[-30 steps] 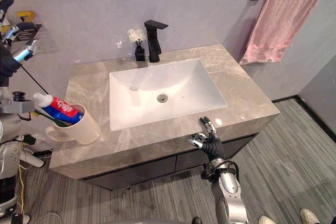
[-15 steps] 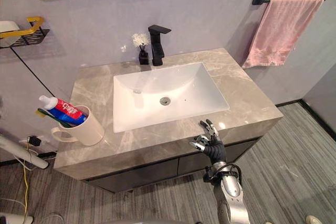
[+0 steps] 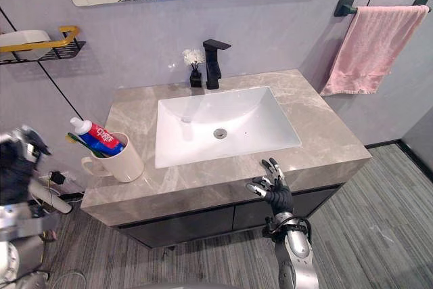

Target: Organize washtable

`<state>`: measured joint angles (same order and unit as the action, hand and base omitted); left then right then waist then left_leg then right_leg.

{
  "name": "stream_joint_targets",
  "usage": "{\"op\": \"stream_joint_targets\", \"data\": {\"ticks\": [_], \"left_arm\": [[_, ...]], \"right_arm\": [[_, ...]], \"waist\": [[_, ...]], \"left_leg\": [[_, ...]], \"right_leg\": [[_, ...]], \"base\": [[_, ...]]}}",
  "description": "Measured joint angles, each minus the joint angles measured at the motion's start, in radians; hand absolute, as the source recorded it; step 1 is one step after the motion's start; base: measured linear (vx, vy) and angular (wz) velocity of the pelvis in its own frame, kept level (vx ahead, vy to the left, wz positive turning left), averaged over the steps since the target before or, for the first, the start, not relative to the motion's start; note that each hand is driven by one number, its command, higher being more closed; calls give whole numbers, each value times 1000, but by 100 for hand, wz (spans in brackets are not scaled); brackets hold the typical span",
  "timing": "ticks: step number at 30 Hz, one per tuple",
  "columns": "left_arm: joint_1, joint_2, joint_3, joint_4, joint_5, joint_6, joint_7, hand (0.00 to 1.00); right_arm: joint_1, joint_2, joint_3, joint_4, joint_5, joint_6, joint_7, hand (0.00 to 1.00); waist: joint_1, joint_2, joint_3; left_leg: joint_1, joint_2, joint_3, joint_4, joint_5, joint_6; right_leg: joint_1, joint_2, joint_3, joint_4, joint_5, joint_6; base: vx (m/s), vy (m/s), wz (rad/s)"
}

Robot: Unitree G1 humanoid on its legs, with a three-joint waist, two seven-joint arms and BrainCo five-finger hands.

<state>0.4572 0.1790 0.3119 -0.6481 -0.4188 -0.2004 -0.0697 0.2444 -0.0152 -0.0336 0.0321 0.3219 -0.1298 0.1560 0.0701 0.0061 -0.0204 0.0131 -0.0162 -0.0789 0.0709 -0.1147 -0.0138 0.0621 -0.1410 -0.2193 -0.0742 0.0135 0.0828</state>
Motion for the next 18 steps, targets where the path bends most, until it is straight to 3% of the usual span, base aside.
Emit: {"op": "stream_joint_targets", "data": {"ticks": [10, 18], "left_arm": [[2, -42, -138, 33, 2, 43, -62, 100], [-3, -43, -204, 137, 40, 68, -80, 100]], "right_arm": [[-7, 6, -2, -22, -1, 1, 0, 0], [-17, 7, 1, -38, -1, 18, -3, 0]], "waist": [[-6, -32, 34], [-7, -35, 83]], "left_leg": [[-20, -1, 0, 7, 0, 0], [-37, 0, 10, 9, -2, 2]], "right_leg": [[-13, -1, 1, 2, 2, 8], [-35, 0, 11, 7, 2, 9]], "base": [[6, 3, 0], [-5, 4, -2]]}}
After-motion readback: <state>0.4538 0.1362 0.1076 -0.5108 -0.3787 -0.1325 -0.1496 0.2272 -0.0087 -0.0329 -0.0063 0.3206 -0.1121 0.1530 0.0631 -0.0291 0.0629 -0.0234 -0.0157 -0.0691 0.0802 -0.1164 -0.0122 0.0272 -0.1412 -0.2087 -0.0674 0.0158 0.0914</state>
